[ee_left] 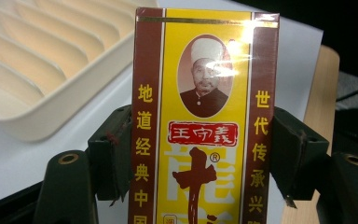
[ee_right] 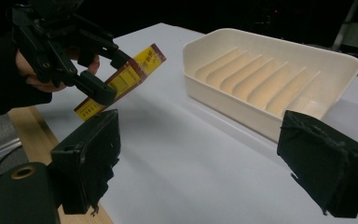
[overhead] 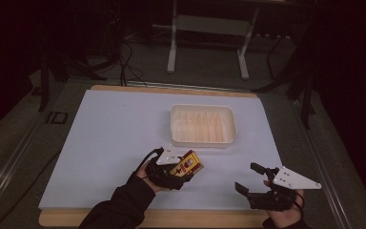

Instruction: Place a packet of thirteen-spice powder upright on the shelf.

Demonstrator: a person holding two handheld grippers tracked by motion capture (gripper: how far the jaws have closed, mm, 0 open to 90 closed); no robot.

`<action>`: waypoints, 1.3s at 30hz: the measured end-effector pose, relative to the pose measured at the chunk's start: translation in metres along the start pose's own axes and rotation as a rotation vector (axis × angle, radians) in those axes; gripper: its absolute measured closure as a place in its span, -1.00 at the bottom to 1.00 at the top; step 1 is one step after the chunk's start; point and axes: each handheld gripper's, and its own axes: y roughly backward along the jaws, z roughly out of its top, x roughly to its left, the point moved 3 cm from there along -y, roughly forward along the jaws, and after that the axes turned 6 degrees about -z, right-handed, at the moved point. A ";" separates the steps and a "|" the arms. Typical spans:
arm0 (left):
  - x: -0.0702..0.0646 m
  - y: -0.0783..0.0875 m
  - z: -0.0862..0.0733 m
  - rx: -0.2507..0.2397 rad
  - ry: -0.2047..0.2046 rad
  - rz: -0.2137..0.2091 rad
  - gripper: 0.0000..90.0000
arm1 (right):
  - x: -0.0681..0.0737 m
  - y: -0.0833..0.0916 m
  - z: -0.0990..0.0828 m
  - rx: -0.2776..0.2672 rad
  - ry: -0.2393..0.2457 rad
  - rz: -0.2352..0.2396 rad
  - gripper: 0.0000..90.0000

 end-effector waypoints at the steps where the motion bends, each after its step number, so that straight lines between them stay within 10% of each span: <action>1: 0.000 0.001 0.000 -0.010 0.007 -0.009 -0.27 | 0.001 -0.001 0.001 0.004 0.003 0.000 -0.71; 18: -0.024 0.005 0.010 -0.230 0.004 -0.049 -0.27 | 0.011 -0.016 0.038 0.000 -0.017 0.009 -0.72; 39: -0.037 -0.002 0.009 -0.407 -0.018 0.038 -0.27 | 0.045 -0.043 0.066 0.008 -0.125 0.082 -0.50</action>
